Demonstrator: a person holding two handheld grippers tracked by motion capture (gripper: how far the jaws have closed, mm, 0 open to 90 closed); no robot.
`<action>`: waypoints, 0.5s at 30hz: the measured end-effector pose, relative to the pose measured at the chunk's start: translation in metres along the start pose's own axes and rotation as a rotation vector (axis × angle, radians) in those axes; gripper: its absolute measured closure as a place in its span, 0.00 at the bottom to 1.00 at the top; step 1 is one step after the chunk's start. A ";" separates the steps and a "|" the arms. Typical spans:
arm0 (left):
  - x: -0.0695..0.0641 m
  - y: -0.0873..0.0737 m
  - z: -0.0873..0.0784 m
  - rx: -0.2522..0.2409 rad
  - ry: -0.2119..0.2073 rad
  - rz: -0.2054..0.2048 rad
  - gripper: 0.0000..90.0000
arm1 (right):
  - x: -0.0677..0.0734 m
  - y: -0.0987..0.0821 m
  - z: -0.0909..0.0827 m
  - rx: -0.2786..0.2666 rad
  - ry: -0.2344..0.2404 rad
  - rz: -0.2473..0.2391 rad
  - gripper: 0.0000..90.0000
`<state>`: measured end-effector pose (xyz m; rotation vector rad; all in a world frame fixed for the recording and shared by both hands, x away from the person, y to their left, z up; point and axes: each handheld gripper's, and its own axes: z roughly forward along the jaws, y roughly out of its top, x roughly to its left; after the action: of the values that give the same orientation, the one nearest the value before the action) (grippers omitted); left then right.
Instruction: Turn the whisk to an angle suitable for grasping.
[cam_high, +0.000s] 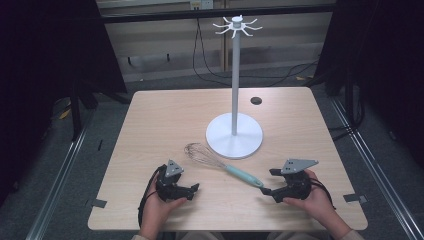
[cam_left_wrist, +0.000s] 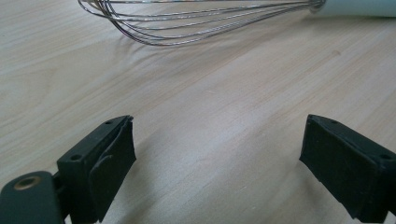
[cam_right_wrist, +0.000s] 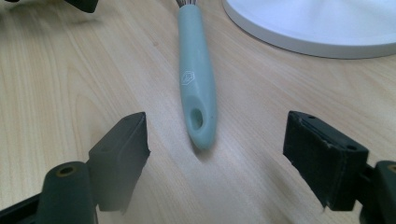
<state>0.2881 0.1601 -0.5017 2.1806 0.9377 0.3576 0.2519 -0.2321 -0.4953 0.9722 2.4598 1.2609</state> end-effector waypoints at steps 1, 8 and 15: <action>0.000 0.000 0.000 0.001 -0.002 0.000 0.11 | 0.000 0.000 0.000 0.000 0.000 0.000 0.25; 0.001 -0.001 0.000 0.002 0.003 0.003 0.11 | 0.000 0.002 -0.001 0.002 -0.004 0.007 0.32; 0.000 -0.001 -0.001 -0.002 -0.001 0.003 0.11 | 0.002 0.003 -0.001 0.025 -0.004 0.003 0.46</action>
<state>0.2870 0.1607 -0.5017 2.1809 0.9334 0.3589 0.2509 -0.2304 -0.4919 0.9838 2.4777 1.2305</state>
